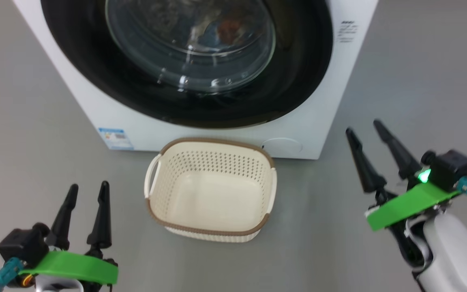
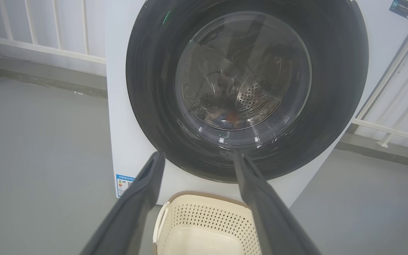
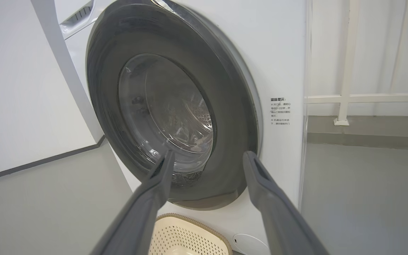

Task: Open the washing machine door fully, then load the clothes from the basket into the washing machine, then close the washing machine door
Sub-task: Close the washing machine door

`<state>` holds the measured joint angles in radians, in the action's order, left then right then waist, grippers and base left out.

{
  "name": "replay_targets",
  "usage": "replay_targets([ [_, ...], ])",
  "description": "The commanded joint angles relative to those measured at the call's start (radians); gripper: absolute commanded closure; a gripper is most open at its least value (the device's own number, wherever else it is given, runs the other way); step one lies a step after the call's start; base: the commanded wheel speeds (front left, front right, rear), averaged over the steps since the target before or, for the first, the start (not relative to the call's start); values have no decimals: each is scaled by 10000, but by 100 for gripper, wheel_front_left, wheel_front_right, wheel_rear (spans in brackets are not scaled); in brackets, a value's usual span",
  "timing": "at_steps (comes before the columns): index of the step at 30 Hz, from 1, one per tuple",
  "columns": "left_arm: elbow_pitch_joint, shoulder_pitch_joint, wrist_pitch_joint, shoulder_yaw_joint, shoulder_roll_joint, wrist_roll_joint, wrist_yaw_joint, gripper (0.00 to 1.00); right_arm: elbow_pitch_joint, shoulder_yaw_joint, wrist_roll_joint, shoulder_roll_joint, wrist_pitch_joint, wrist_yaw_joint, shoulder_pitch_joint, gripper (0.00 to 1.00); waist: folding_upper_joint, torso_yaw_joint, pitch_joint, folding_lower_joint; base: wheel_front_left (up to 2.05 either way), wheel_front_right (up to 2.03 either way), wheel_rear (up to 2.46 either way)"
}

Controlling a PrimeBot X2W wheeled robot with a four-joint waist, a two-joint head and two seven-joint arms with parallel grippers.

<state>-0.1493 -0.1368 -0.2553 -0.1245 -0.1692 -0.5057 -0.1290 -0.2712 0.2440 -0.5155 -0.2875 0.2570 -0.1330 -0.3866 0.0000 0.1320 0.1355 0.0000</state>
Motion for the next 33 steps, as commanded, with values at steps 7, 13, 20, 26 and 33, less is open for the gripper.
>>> replay_targets([
  [7,231,256,-65,238,-296,23,-17,0,361,19,-159,247,48,23,1055,0,0,-840,-821,0,0,0,0],
  [13,112,476,-65,297,-333,26,-17,0,277,-122,-8,341,48,23,1687,0,0,-1153,-1030,0,0,0,0],
  [20,27,602,-65,514,-236,145,-17,0,375,-490,265,472,48,23,2006,0,0,-1404,-1109,0,0,0,0],
  [26,15,634,-65,595,-167,221,-17,0,431,-656,370,521,48,23,2056,0,0,-1423,-1123,0,0,0,0],
  [33,-27,609,-65,663,-130,265,-17,0,431,-775,457,561,48,23,2050,0,0,-1317,-1124,0,0,0,0],
])
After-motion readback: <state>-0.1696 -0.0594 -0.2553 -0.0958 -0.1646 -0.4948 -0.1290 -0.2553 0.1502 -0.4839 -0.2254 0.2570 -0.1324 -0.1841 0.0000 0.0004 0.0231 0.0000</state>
